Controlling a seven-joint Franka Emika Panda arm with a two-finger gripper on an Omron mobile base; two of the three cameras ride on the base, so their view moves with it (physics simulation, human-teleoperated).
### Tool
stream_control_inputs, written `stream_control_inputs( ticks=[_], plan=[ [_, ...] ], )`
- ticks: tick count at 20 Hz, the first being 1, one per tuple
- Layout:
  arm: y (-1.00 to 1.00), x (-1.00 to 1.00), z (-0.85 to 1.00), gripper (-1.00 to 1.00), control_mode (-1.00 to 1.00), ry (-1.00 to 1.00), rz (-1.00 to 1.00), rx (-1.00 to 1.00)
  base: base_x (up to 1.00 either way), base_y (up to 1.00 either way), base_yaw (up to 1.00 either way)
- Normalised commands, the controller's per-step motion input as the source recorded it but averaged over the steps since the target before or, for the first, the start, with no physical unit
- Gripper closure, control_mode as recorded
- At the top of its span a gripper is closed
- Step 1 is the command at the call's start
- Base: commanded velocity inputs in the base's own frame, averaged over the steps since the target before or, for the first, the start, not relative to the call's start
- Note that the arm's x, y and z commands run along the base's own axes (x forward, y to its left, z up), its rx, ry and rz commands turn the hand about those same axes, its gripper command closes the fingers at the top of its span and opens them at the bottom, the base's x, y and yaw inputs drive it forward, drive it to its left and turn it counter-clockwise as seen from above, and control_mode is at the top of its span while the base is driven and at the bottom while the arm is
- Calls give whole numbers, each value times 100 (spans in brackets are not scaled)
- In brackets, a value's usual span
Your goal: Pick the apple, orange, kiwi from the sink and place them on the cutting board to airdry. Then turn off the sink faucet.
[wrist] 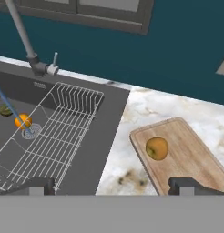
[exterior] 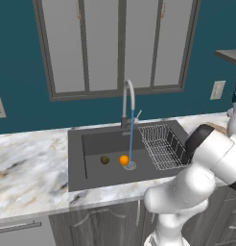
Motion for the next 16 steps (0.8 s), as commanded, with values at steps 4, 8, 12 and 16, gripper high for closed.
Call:
stream_control_inputs(
  ticks=[4, 8, 12, 16],
  plan=[
    [74, -65, 16, -100, -100, -8, -16, 0, 0, 0, 0],
    [93, -57, 16, -100, -100, -6, -10, -4, 0, 0, 0],
    [66, -51, 33, -100, -100, 0, -15, -3, 0, 0, 0],
    [53, -61, 30, -100, -100, 1, -31, 4, 0, 0, 0]
  ],
)
